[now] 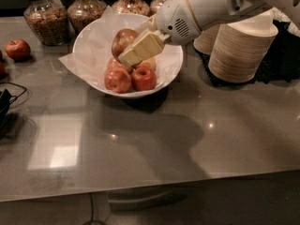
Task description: Pick apple from white bowl
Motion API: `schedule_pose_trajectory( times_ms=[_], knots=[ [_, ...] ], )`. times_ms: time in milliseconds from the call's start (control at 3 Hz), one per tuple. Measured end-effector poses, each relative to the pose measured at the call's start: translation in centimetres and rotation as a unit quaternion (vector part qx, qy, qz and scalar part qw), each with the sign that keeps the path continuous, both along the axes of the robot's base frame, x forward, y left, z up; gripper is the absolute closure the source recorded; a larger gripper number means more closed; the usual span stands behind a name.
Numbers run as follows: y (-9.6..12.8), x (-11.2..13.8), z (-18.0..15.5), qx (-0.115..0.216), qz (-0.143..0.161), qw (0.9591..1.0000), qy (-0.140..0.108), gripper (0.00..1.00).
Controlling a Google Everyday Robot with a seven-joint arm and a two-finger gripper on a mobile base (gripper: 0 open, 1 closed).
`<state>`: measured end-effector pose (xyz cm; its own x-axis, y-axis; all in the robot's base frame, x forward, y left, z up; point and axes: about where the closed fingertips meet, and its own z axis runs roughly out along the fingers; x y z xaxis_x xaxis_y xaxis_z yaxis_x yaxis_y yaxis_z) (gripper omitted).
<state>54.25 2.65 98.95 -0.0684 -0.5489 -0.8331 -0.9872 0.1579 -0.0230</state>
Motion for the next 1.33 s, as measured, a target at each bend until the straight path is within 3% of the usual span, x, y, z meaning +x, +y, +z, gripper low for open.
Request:
schedule_pose_trajectory(
  times_ms=[333, 667, 1000, 1333],
  knots=[
    [0.0, -2.0, 3.7, -0.010, 0.039, 0.9989, -0.025, 1.00],
    [-0.3, -5.4, 4.6, -0.019, 0.083, 0.9961, -0.021, 1.00],
    [-1.9, -8.7, 4.5, -0.026, 0.104, 0.9941, -0.015, 1.00],
    [-1.9, -8.7, 4.5, -0.026, 0.104, 0.9941, -0.015, 1.00]
  ],
)
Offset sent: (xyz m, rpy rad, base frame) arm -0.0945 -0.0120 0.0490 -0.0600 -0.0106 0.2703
